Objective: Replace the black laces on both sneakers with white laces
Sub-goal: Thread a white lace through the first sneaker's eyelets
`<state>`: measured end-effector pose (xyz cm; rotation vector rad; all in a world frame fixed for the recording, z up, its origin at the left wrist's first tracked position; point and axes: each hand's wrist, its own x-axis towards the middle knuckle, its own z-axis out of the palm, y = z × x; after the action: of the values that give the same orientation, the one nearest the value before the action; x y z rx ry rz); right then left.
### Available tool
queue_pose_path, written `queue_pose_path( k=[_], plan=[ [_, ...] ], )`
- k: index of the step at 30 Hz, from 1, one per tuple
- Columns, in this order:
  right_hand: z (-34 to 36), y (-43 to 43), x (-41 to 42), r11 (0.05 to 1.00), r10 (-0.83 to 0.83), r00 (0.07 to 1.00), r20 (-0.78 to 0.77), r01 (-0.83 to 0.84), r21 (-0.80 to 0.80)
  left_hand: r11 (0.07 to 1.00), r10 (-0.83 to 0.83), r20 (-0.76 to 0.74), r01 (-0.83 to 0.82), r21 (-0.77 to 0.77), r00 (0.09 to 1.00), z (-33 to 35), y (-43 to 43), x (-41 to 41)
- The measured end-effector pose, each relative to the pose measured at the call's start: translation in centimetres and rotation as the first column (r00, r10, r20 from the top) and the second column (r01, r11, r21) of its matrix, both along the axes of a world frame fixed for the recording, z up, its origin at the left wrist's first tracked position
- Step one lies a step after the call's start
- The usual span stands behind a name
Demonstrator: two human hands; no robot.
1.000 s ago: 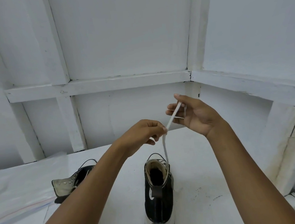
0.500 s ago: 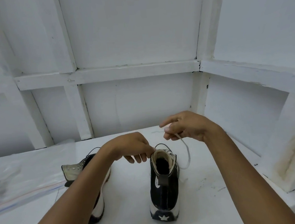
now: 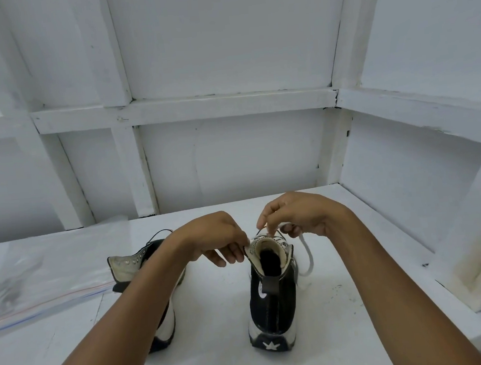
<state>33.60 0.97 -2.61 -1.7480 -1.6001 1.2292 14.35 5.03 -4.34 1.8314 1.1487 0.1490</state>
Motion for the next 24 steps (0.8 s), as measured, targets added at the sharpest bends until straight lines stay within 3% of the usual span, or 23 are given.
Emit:
queue_pose_path(
  k=[7, 19, 24],
  plan=[
    [0.2, 0.2, -0.3, 1.0, 0.03, 0.999, 0.038, -0.03, -0.003, 1.0, 0.003, -0.012, -0.003, -0.002, 1.0, 0.0, 0.2, -0.1],
    [0.8, 0.9, -1.9, 0.991, 0.128, 0.959, 0.253, -0.116, -0.06, 1.0, 0.03, -0.025, -0.03, -0.004, 0.999, 0.3, 0.0, 0.4],
    [0.5, 0.9, -2.4, 0.996, 0.089, 0.962, 0.259, -0.084, -0.028, 0.999, 0.034, -0.03, -0.034, 0.005, 0.999, 0.3, -0.1, 0.4]
  ],
)
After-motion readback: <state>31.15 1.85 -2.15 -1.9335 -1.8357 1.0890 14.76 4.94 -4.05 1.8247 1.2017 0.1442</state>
